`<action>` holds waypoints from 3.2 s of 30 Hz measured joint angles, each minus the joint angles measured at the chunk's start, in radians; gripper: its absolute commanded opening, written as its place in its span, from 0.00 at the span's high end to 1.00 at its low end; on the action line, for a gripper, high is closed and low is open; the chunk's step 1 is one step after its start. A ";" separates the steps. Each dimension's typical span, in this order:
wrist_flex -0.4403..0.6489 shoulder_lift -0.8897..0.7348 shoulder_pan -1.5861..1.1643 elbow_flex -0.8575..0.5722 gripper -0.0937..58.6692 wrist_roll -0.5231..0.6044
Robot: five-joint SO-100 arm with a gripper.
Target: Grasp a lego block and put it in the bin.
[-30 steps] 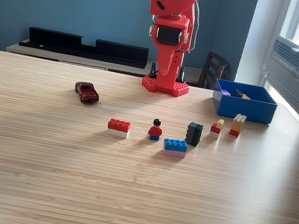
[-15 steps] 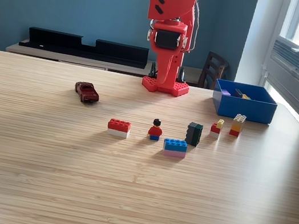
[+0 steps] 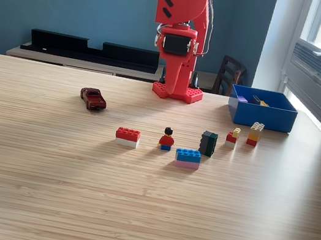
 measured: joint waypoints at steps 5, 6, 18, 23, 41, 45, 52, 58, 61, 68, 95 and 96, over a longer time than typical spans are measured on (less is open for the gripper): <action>-0.043 0.000 0.021 0.023 0.67 -0.023; -0.048 0.000 0.018 0.023 0.66 -0.017; -0.179 -0.003 -0.008 0.023 0.62 0.025; -0.196 -0.083 -0.021 0.014 0.62 0.028; -0.196 -0.357 -0.091 -0.112 0.62 0.031; -0.196 -0.408 -0.095 -0.141 0.63 0.031; -0.196 -0.443 -0.095 -0.172 0.72 0.031; -0.198 -0.443 -0.095 -0.175 0.78 0.031; -0.198 -0.443 -0.095 -0.175 0.78 0.031; -0.212 -0.446 -0.095 -0.175 0.78 0.031; -0.046 -0.446 -0.086 -0.229 1.00 0.058; -0.011 -0.446 -0.094 -0.239 1.00 0.058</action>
